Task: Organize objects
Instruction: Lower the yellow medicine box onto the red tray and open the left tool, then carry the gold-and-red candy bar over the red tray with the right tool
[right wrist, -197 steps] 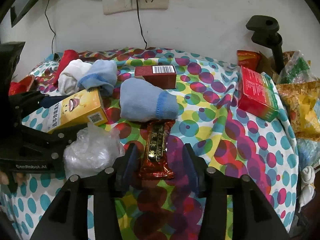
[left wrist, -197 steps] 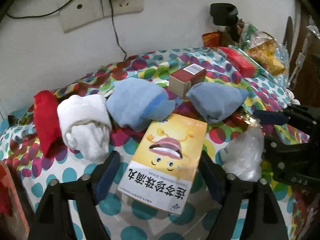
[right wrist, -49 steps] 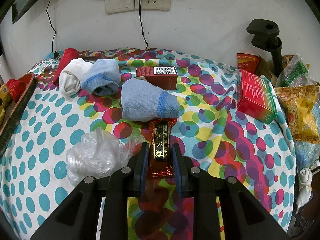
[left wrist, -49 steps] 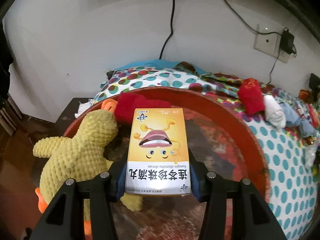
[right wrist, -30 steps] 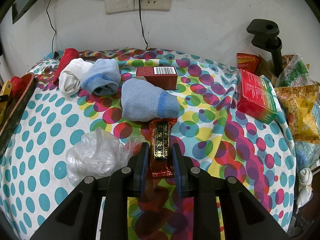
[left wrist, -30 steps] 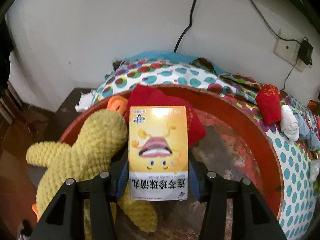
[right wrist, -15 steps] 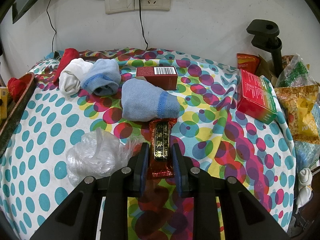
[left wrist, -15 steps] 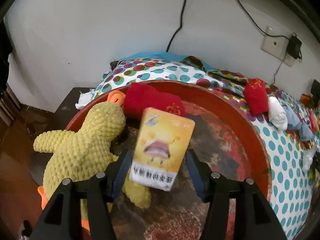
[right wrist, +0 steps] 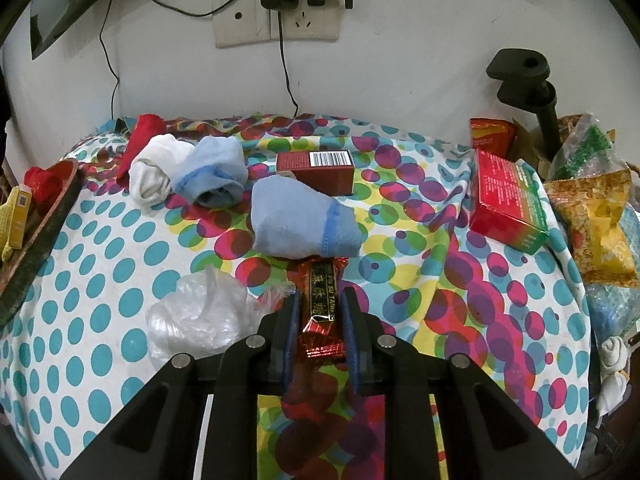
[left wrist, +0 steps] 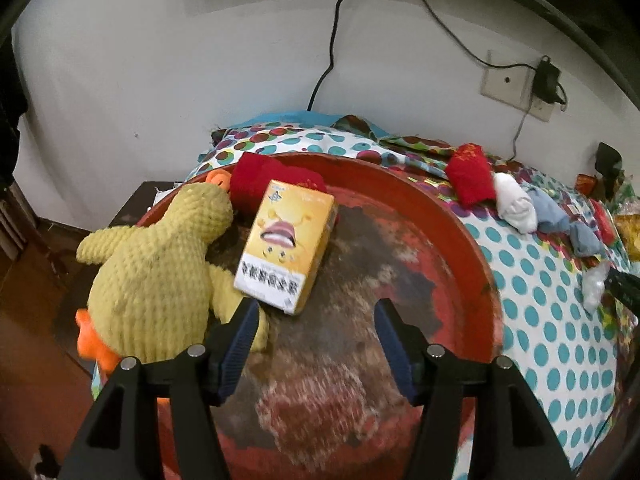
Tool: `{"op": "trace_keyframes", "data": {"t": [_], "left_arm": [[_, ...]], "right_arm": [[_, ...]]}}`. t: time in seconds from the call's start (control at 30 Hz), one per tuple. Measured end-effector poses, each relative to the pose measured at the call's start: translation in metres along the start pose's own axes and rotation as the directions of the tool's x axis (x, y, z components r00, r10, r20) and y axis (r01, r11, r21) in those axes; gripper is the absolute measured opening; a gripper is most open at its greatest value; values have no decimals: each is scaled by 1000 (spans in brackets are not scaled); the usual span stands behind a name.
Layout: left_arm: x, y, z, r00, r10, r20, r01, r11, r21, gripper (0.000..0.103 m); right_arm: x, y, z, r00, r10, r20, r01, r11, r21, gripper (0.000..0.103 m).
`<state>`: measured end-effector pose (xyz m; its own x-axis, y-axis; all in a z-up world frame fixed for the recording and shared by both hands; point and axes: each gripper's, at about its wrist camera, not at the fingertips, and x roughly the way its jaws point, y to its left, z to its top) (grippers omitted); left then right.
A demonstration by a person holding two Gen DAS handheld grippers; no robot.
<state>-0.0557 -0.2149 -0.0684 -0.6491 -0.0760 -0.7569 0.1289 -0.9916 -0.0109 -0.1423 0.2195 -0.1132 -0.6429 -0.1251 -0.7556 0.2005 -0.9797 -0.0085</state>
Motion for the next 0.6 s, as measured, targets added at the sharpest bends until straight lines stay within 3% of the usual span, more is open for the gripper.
{"op": "trace_keyframes", "data": {"t": [0.17, 0.4, 0.6], "left_arm": [[-21, -9, -18, 999, -38, 26, 37, 999, 12, 62], [-44, -24, -39, 997, -37, 64, 32, 997, 76, 62], [-52, -29, -53, 995, -71, 75, 66, 995, 69, 62]], "right_arm": [[5, 6, -2, 999, -18, -32, 17, 999, -28, 21], [10, 6, 4, 995, -22, -95, 19, 999, -31, 21], [7, 12, 3, 993, -63, -96, 59, 998, -38, 19]]}}
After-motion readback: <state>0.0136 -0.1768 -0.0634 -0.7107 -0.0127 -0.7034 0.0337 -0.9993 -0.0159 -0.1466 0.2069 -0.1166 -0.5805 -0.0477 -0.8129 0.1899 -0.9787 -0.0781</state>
